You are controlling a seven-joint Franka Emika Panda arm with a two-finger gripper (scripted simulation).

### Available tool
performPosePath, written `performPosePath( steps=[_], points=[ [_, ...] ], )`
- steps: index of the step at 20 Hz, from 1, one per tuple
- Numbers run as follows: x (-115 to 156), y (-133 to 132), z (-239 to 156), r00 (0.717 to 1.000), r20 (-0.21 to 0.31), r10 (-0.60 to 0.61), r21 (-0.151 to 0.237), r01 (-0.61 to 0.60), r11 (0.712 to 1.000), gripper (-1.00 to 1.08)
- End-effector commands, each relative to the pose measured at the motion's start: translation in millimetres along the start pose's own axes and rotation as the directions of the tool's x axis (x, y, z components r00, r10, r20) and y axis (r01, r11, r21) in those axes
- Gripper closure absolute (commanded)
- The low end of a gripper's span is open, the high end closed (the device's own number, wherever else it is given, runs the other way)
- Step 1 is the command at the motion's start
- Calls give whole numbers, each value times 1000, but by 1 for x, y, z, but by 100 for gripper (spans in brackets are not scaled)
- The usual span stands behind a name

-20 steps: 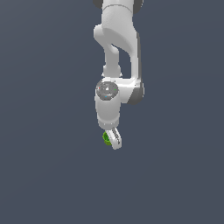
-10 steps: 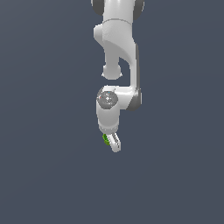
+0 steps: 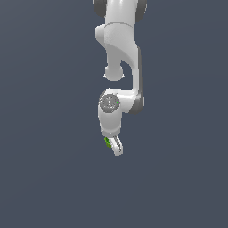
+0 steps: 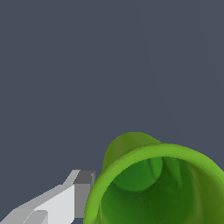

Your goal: Pick up the object and move it to a goal position.

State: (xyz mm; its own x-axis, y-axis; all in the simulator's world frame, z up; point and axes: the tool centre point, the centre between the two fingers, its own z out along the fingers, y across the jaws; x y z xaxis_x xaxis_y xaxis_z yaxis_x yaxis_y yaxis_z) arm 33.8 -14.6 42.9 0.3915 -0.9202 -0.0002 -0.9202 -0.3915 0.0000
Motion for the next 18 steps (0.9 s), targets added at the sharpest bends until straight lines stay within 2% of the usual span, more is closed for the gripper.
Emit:
performPosePath(
  steps=[1,10,14,18],
  points=[
    [0,0,0,1000,0,0,0,0,1000,108],
    [4,-3,-11,1000,-6,3,13,-3,1000,108],
    [15,-9,-38,1000,-19,12,39,-12,999,108],
    [31,-17,-80,999,-41,28,83,-24,996,108]
  ],
)
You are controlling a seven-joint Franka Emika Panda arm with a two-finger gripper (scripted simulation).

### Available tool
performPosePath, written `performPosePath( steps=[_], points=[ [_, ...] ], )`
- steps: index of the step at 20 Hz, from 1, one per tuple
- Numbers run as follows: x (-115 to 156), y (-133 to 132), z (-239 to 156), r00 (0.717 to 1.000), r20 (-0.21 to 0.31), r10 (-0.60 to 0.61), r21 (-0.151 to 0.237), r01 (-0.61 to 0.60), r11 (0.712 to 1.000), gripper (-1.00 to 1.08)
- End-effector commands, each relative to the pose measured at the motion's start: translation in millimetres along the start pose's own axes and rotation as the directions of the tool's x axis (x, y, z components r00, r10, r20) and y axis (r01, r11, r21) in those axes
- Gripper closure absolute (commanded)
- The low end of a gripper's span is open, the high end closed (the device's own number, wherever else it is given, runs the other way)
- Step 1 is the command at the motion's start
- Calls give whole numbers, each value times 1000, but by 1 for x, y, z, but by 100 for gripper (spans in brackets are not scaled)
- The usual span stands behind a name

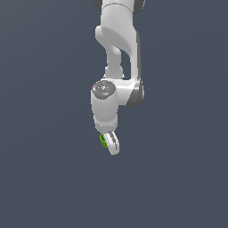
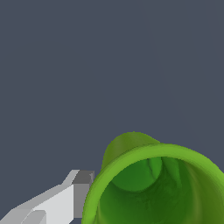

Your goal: Pick up the object and move it to a goal position.

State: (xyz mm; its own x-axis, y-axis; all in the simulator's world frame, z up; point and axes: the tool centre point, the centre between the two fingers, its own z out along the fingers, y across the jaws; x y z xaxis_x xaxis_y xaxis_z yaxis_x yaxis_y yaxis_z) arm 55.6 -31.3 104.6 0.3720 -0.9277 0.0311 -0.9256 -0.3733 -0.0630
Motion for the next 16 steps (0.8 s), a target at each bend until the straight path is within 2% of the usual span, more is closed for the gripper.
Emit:
performPosePath(
  steps=[1,5,9,16],
  points=[
    [13,-8,-31,1000,-17,11,34,-10,999,108],
    [37,-20,-98,998,-50,34,101,-29,994,108],
    [65,-28,-182,994,-88,66,185,-49,982,108],
    [99,-27,-309,983,-140,118,308,-70,949,108]
  ],
)
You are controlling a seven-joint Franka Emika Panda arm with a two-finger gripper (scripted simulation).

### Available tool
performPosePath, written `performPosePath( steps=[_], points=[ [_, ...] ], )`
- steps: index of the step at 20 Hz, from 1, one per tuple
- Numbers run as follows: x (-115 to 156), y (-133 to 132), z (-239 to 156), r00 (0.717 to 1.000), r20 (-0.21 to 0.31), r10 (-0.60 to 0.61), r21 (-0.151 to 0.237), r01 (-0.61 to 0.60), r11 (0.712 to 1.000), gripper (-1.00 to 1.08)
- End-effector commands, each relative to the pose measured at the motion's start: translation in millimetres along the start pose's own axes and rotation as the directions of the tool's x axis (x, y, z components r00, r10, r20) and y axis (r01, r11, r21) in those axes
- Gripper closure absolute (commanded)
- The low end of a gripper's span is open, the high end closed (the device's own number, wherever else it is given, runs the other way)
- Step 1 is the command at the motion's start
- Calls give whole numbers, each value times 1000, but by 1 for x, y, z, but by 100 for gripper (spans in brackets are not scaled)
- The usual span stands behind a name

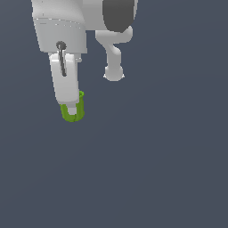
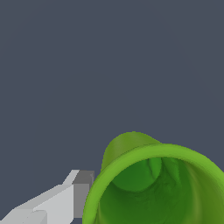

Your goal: Pick up the object and move it to a goal position.

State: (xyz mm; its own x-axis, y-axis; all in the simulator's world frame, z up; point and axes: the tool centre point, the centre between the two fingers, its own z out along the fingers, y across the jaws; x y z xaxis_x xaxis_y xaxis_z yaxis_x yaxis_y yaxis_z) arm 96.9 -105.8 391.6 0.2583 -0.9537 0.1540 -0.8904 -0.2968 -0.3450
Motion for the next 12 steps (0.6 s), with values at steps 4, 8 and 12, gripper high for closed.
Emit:
performPosePath(
  steps=[4,8,12],
  points=[
    [28,-17,-72,999,-38,23,75,-20,997,108],
    [38,-23,-101,998,-52,32,105,-27,994,108],
    [41,-25,-110,998,-56,35,114,-29,993,108]
  ],
)
